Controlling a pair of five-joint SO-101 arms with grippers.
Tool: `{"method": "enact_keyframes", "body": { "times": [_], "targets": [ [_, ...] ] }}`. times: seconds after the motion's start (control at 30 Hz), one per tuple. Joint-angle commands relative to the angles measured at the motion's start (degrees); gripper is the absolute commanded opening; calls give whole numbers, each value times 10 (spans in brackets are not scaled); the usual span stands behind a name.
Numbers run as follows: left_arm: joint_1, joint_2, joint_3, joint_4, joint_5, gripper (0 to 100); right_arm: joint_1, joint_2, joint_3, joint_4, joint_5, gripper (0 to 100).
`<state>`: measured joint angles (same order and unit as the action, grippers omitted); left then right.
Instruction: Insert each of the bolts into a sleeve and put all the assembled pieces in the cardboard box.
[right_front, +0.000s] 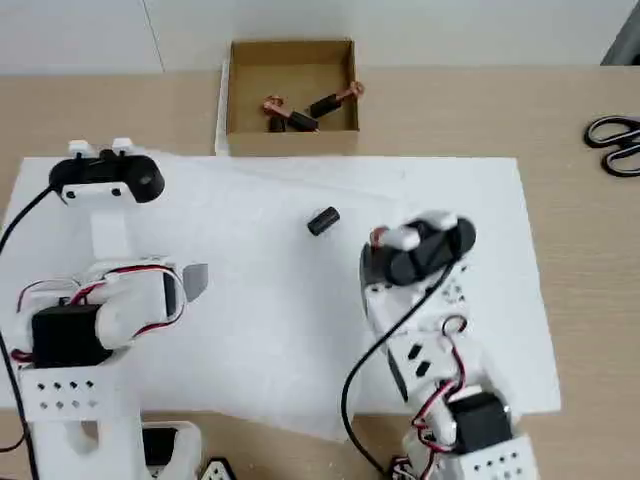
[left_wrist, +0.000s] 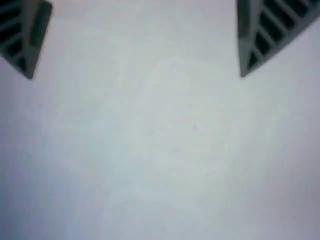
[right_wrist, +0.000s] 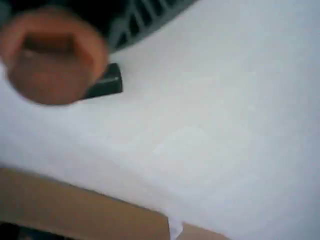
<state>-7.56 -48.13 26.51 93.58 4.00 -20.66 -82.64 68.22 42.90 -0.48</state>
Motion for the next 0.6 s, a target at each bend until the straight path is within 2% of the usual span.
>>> {"method": "enact_keyframes", "body": {
  "times": [0.0,0.37,0.57],
  "targets": [
    [-5,-4,-22,-9,-10,249,3,179,-168,-47,6,4],
    [-8,-4,-15,33,-12,249,3,663,-514,-243,4,4],
    [-72,-4,-11,32,-13,249,22,886,-684,-347,4,4]
  ]
}}
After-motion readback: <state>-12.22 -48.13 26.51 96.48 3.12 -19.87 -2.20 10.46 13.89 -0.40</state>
